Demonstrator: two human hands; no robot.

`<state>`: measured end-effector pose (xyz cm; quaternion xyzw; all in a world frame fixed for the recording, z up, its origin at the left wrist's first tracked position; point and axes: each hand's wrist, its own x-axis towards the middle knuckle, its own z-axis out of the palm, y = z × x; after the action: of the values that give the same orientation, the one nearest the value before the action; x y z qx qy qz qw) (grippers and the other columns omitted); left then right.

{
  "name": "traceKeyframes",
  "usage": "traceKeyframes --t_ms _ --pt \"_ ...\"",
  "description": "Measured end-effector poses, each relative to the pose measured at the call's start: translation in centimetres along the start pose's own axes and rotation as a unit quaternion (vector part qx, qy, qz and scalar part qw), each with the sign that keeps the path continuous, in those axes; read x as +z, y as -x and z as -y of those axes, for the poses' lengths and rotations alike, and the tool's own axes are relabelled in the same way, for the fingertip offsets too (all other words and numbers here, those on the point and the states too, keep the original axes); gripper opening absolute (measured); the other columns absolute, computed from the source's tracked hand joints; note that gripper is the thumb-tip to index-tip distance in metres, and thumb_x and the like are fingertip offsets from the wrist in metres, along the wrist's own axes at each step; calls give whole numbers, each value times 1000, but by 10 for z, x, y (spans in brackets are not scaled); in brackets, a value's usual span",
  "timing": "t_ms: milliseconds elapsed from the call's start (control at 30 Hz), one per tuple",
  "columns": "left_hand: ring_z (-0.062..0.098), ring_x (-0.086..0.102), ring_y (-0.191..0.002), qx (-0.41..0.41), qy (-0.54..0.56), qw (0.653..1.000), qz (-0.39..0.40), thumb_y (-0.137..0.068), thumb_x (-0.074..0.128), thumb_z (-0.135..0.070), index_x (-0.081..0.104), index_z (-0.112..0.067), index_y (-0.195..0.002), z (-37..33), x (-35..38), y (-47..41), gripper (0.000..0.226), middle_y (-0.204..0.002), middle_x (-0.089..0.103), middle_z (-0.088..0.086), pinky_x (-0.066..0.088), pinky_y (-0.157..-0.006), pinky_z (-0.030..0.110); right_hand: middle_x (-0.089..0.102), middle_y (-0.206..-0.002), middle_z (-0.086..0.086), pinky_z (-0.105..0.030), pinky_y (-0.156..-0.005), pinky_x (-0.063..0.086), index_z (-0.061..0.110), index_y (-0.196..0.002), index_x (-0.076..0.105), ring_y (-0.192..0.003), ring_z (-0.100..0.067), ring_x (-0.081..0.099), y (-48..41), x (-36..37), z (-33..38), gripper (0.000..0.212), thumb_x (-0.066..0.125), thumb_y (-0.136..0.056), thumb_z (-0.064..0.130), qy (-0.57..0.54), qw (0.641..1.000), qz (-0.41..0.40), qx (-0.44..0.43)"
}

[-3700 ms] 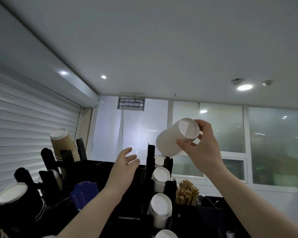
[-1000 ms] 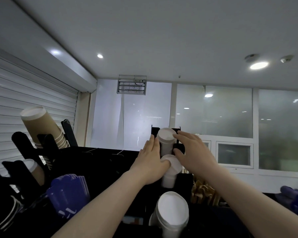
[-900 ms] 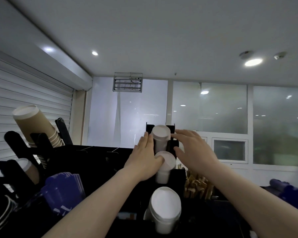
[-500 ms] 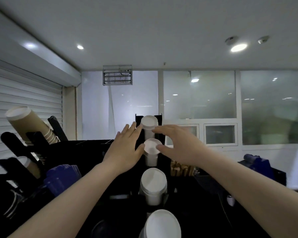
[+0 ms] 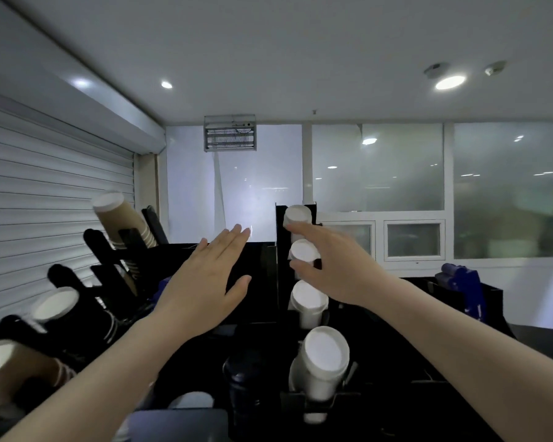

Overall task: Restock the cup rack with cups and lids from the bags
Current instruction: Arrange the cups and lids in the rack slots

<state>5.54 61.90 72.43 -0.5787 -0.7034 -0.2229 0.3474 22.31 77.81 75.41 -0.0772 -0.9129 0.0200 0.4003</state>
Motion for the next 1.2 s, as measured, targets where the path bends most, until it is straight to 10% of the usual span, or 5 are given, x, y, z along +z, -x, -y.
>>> traceKeyframes --t_ms 333,733,1000,1200 --pt "-13 5 -132 -102 44 994 -6 -93 51 -30 12 -31 -150 61 -36 92 69 -145 7 -27 7 -111 15 44 -138 23 2 -89 25 37 -137 43 -128 2 37 20 56 81 48 57 -91 39 -34 999 12 -27" --pt "-5 18 -137 -178 39 981 -68 -87 62 -19 36 -25 -144 133 -59 178 62 -149 27 -17 16 -110 13 50 -135 16 -17 -103 34 32 -134 49 -124 -4 45 18 124 151 50 62 -87 35 -33 993 106 -51" --pt "0 14 -141 -155 84 984 -26 -90 50 -39 25 -36 -146 251 -88 207 62 -153 21 -19 19 -111 26 52 -113 21 0 -82 30 30 -128 56 -101 6 46 -29 170 221 44 67 -85 31 -51 998 9 37" --pt "1 15 -141 -120 102 987 -14 -92 50 -35 24 -35 -147 317 -108 207 61 -153 24 -16 18 -111 24 53 -132 14 -2 -93 25 27 -133 52 -121 1 44 -67 212 275 47 65 -87 28 -61 995 25 71"
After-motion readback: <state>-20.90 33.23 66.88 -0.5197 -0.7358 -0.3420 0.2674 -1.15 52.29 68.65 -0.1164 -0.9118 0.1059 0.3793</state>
